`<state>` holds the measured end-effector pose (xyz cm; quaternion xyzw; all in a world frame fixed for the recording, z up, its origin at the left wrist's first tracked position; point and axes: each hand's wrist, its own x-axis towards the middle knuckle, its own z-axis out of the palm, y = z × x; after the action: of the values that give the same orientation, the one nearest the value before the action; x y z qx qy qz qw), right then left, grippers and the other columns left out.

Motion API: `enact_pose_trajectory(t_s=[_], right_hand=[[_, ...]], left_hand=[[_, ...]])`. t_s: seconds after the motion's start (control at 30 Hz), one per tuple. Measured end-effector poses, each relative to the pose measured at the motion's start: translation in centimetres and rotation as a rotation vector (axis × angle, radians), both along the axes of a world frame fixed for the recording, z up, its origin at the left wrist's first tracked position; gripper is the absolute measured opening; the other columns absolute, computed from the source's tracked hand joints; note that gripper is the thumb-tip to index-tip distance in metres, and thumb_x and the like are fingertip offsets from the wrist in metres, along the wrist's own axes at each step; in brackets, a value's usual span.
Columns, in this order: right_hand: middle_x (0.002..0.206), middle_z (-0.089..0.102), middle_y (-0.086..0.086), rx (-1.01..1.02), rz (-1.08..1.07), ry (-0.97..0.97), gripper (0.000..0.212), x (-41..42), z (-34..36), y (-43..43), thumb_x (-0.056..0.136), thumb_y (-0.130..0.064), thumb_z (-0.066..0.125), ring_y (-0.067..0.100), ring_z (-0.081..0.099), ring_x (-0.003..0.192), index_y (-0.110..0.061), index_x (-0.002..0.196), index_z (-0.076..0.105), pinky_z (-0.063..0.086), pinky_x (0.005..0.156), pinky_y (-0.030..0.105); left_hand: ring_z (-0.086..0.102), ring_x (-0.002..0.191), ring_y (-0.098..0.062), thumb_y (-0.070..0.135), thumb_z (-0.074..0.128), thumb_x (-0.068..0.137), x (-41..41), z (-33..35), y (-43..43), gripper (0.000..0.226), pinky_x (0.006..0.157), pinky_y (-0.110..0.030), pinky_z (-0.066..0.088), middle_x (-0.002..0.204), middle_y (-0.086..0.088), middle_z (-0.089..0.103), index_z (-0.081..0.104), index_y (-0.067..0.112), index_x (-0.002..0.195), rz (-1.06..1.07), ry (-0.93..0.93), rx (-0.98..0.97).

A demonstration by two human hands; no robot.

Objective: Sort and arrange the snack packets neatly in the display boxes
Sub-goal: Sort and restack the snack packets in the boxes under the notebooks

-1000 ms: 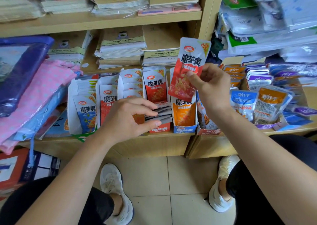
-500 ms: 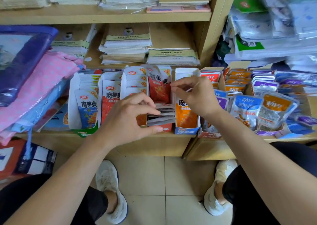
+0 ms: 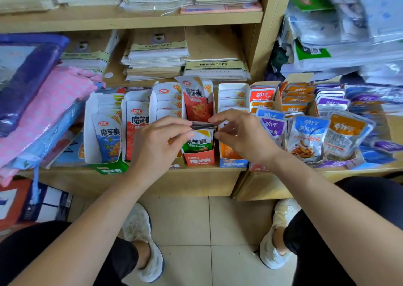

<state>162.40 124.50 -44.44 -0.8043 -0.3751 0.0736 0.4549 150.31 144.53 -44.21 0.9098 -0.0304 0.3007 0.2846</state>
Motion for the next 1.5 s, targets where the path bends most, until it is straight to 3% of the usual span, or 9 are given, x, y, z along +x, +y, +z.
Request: enact_pose_trajectory(t_s=[0.13, 0.23, 0.5, 0.67, 0.87, 1.07, 1.2, 1.37, 1.5], right_hand=[[0.097, 0.072, -0.001, 0.046, -0.031, 0.007, 0.013, 0.7, -0.5, 0.8, 0.091, -0.014, 0.073, 0.015, 0.069, 0.082, -0.015, 0.104, 0.074, 0.057, 0.073, 0.024], [0.095, 0.073, -0.002, 0.079, -0.039, 0.022, 0.012, 1.5, -0.6, 0.9, 0.092, -0.015, 0.072, 0.012, 0.068, 0.084, -0.012, 0.103, 0.075, 0.055, 0.073, 0.018], [0.071, 0.069, -0.006, 0.079, -0.103, 0.037, 0.012, 2.2, -0.8, 2.1, 0.094, -0.018, 0.069, 0.008, 0.067, 0.065, -0.008, 0.088, 0.072, 0.055, 0.064, 0.021], [0.070, 0.070, 0.001, 0.156, -0.141, 0.220, 0.016, 2.7, -0.8, 2.3, 0.096, -0.016, 0.067, 0.013, 0.071, 0.061, 0.000, 0.091, 0.069, 0.059, 0.058, 0.024], [0.071, 0.070, -0.001, 0.112, -0.123, 0.114, 0.014, 2.4, -0.8, 2.4, 0.095, -0.019, 0.068, 0.009, 0.067, 0.061, -0.008, 0.088, 0.069, 0.055, 0.058, 0.022], [0.069, 0.064, -0.012, 0.092, -0.092, 0.057, 0.008, 1.8, -0.9, 2.1, 0.094, -0.019, 0.069, 0.001, 0.062, 0.061, -0.015, 0.087, 0.069, 0.052, 0.061, 0.020], [0.070, 0.066, -0.009, 0.092, -0.102, 0.061, 0.008, 1.5, -0.9, 1.9, 0.094, -0.018, 0.069, 0.001, 0.062, 0.061, -0.012, 0.088, 0.071, 0.052, 0.061, 0.021], [0.087, 0.072, -0.004, 0.143, -0.052, 0.086, 0.011, 1.1, -1.4, 1.3, 0.096, -0.004, 0.063, 0.007, 0.070, 0.079, -0.005, 0.102, 0.072, 0.057, 0.072, 0.022], [0.116, 0.068, -0.006, 0.063, -0.009, 0.163, 0.048, 0.1, -1.4, 0.5, 0.090, 0.004, 0.062, 0.002, 0.061, 0.111, -0.013, 0.135, 0.059, 0.051, 0.091, 0.014]], left_hand=[[0.071, 0.096, -0.005, 0.013, 0.077, 0.088, -0.3, 0.6, 0.6, 0.009, 0.085, -0.029, 0.058, 0.104, 0.004, 0.075, 0.081, 0.013, 0.097, -0.070, 0.003, -0.035], [0.070, 0.098, -0.002, 0.014, 0.076, 0.088, -1.1, 1.1, 1.2, 0.011, 0.090, -0.025, 0.056, 0.103, 0.006, 0.075, 0.081, 0.016, 0.097, -0.084, 0.018, -0.022], [0.071, 0.088, -0.012, 0.006, 0.083, 0.082, -2.9, 0.2, 0.8, 0.013, 0.077, -0.028, 0.057, 0.095, 0.000, 0.074, 0.082, 0.009, 0.094, -0.191, -0.006, 0.085], [0.070, 0.086, -0.010, 0.009, 0.084, 0.083, -3.3, -0.2, 0.5, 0.008, 0.076, -0.031, 0.058, 0.094, 0.001, 0.075, 0.082, 0.008, 0.091, -0.190, -0.039, 0.135], [0.069, 0.100, -0.008, 0.017, 0.079, 0.087, -3.0, -0.7, 0.4, 0.012, 0.081, -0.024, 0.054, 0.107, 0.005, 0.074, 0.079, 0.011, 0.097, -0.170, 0.052, 0.123], [0.064, 0.083, -0.010, 0.025, 0.081, 0.083, -2.6, -1.0, 0.5, 0.038, 0.073, -0.026, 0.055, 0.096, 0.006, 0.069, 0.075, 0.016, 0.119, -0.172, 0.139, 0.137], [0.068, 0.088, -0.011, 0.026, 0.076, 0.087, -2.3, -1.2, 0.1, 0.027, 0.073, -0.032, 0.058, 0.101, 0.006, 0.072, 0.078, 0.017, 0.113, -0.124, 0.111, 0.163], [0.072, 0.086, -0.005, 0.018, 0.078, 0.088, -2.2, -1.0, -0.9, 0.018, 0.073, -0.027, 0.061, 0.099, 0.005, 0.077, 0.080, 0.014, 0.106, -0.057, -0.001, 0.135], [0.069, 0.090, -0.002, 0.004, 0.079, 0.085, -2.0, -0.7, -1.2, 0.021, 0.079, -0.013, 0.055, 0.102, 0.010, 0.071, 0.078, 0.009, 0.105, 0.022, -0.110, 0.092]])
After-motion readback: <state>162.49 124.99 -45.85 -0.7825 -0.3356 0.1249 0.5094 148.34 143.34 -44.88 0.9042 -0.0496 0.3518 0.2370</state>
